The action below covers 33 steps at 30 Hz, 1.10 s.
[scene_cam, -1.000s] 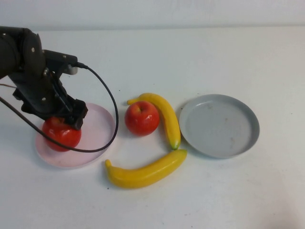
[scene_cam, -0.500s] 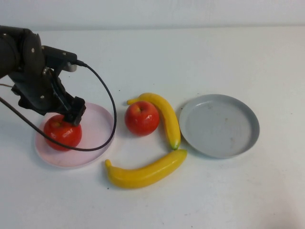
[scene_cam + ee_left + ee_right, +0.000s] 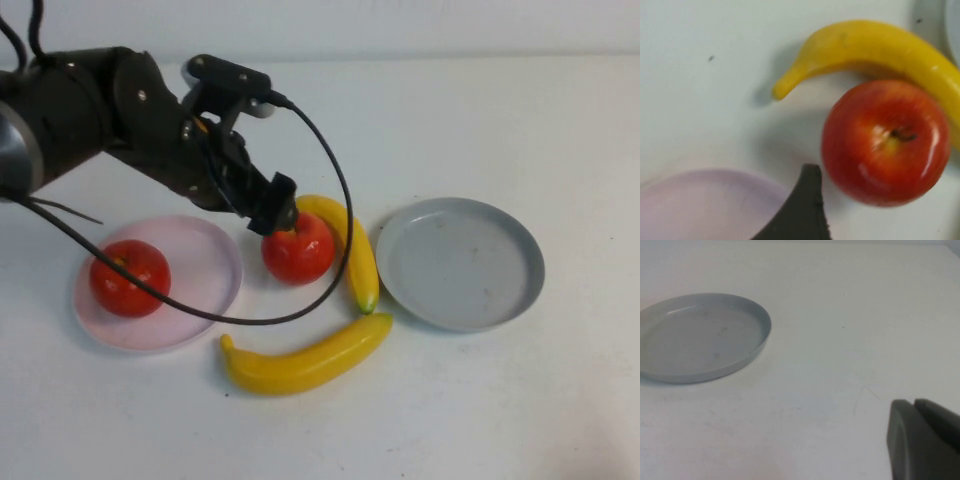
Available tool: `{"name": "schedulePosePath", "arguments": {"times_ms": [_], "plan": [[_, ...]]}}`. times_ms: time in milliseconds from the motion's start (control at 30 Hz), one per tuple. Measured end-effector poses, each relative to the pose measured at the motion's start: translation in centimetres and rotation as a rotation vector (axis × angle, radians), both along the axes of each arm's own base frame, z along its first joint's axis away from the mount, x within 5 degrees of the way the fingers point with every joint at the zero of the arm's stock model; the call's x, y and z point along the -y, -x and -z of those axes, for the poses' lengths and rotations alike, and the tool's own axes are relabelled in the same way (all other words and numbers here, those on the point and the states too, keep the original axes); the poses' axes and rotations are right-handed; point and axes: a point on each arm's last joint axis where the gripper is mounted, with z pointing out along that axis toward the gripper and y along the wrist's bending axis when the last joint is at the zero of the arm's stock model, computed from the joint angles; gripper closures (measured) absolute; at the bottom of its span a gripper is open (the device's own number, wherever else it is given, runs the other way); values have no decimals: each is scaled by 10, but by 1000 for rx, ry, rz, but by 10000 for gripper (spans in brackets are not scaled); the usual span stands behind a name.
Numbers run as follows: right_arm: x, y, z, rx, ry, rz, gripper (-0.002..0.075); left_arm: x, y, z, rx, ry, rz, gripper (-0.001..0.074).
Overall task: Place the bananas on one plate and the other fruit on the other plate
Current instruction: Put one type of fruit in the left plate
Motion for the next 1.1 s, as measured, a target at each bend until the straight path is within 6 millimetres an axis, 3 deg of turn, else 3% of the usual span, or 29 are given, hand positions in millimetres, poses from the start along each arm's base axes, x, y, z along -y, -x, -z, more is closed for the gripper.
{"name": "schedulePosePath", "arguments": {"times_ms": [167, 267, 467, 933, 1100], "plan": [[0, 0, 0, 0, 0, 0, 742, 30, -3, 15, 71, 20, 86, 66], [0, 0, 0, 0, 0, 0, 742, 37, -8, 26, 95, 14, 106, 66], [0, 0, 0, 0, 0, 0, 742, 41, -15, 45, 92, -10, 125, 66], [0, 0, 0, 0, 0, 0, 742, 44, -21, 62, 83, -26, 129, 69], [0, 0, 0, 0, 0, 0, 742, 43, -21, 63, 75, -28, 131, 174]]}}
